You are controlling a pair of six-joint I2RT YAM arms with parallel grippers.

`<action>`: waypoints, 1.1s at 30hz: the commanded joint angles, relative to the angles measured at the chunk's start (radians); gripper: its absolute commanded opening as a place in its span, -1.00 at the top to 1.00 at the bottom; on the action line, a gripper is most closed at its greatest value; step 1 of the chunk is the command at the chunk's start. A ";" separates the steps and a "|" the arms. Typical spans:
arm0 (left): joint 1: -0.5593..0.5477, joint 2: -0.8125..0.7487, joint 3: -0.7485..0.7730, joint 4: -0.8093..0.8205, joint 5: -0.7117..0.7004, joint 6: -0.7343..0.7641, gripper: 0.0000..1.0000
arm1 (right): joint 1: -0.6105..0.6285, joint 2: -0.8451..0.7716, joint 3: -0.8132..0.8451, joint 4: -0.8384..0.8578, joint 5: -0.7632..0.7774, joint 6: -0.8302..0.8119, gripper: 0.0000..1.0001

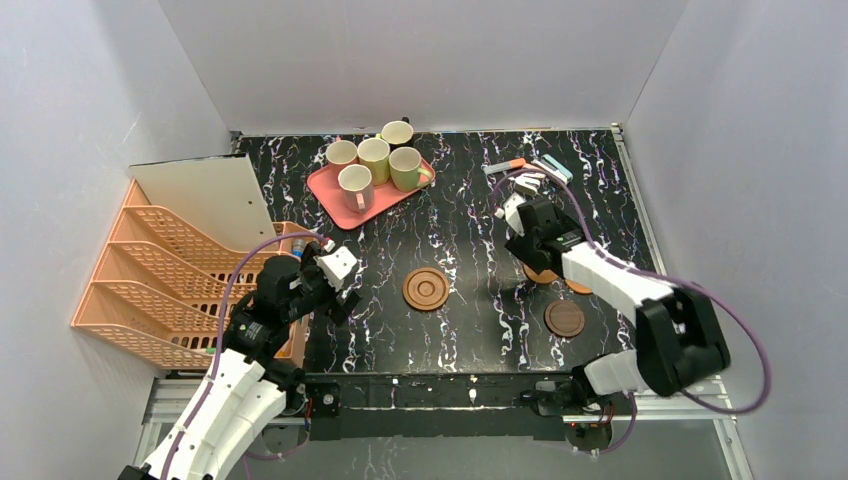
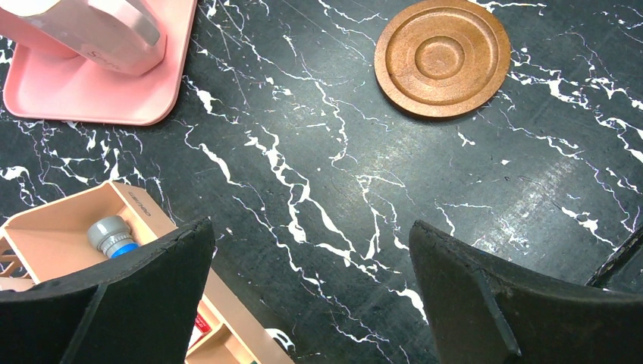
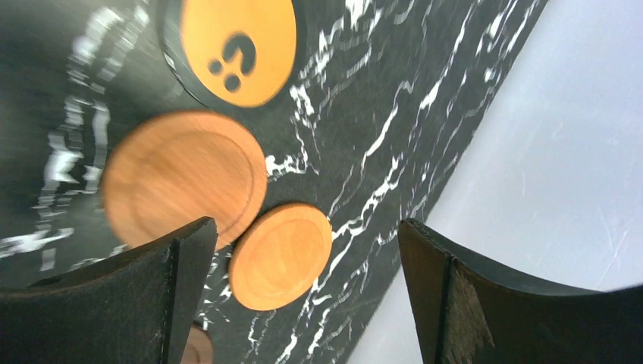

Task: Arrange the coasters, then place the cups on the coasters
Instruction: Move the coaster to the center of the board.

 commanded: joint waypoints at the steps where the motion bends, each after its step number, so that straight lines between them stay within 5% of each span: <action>1: 0.007 -0.002 -0.005 -0.013 0.024 0.008 -0.96 | 0.034 -0.160 0.027 0.021 -0.196 0.028 -0.97; 7: 0.007 0.000 -0.005 -0.011 0.024 0.008 -0.96 | 0.037 -0.123 -0.015 -0.006 -0.093 -0.002 -0.97; 14: 0.007 0.009 -0.004 -0.013 0.018 0.008 -0.96 | 0.041 -0.035 -0.086 -0.043 0.208 -0.016 -0.97; 33: 0.007 0.005 -0.005 -0.011 0.018 0.008 -0.96 | 0.041 -0.272 -0.200 -0.331 -0.013 -0.024 -0.97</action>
